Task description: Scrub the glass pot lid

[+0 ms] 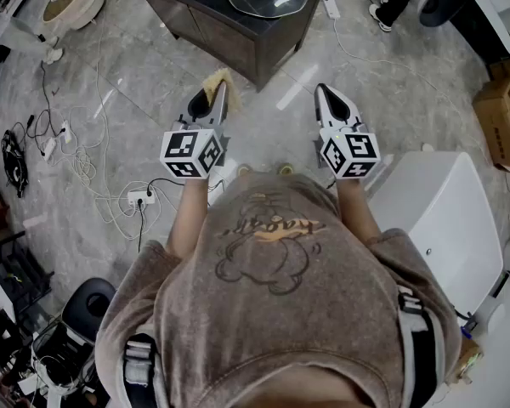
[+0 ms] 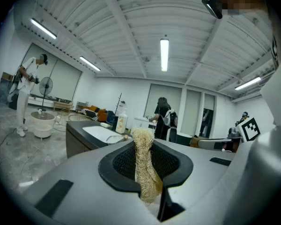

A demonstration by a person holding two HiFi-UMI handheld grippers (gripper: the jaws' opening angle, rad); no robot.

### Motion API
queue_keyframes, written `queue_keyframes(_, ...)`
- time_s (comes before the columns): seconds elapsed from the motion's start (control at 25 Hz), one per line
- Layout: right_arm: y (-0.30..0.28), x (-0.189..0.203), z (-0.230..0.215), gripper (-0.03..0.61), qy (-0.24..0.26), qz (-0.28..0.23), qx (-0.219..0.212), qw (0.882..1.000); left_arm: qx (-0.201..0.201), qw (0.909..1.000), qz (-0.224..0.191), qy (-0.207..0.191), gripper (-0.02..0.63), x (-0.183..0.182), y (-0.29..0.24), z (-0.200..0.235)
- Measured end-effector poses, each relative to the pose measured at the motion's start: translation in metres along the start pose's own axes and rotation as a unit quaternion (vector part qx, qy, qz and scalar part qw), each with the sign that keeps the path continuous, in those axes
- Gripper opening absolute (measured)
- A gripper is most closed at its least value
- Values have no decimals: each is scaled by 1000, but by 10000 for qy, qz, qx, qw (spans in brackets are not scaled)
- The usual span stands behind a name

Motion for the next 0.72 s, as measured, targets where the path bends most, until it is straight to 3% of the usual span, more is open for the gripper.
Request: queue_keyframes(0.72,-45,13,34,2,-385,83,168,9991,396,9989,216,-151,71,-2,-13,51)
Point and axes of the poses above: the fingertips, and each gripper's own axes: y backward along the fingers, z to its left, x out of its underside, the point moved 5 cm from there along y, backward along the fingers, and after that the axes turned 10 degrees about z, right-handed, at the moved point
